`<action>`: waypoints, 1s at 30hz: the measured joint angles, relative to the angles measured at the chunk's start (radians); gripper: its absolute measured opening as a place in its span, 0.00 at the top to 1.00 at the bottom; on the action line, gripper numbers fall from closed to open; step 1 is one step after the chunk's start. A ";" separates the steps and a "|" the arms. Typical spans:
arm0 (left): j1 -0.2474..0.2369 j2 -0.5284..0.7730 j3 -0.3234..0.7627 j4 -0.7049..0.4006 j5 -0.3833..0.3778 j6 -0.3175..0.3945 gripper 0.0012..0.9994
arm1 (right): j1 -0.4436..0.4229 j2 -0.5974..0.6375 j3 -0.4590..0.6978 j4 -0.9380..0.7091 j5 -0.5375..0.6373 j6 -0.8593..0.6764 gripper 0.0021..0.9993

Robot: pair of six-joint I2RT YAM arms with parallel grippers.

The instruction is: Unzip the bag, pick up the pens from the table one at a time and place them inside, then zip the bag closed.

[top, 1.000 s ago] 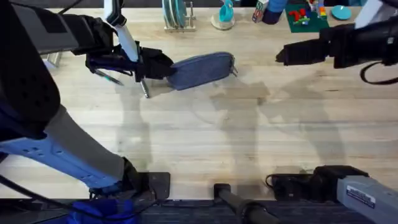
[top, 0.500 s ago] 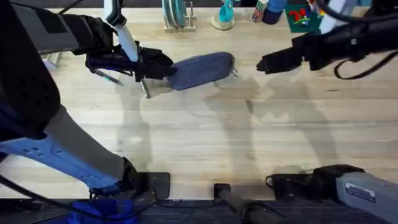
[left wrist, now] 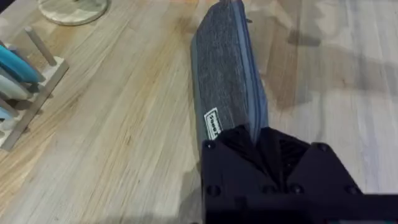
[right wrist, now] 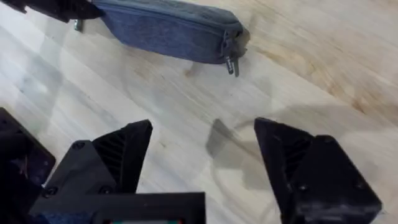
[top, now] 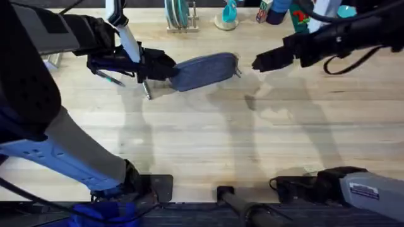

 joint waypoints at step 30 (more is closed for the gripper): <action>0.000 0.000 0.000 0.000 0.000 0.000 0.96 | 0.003 0.246 0.000 0.236 -0.008 0.002 0.00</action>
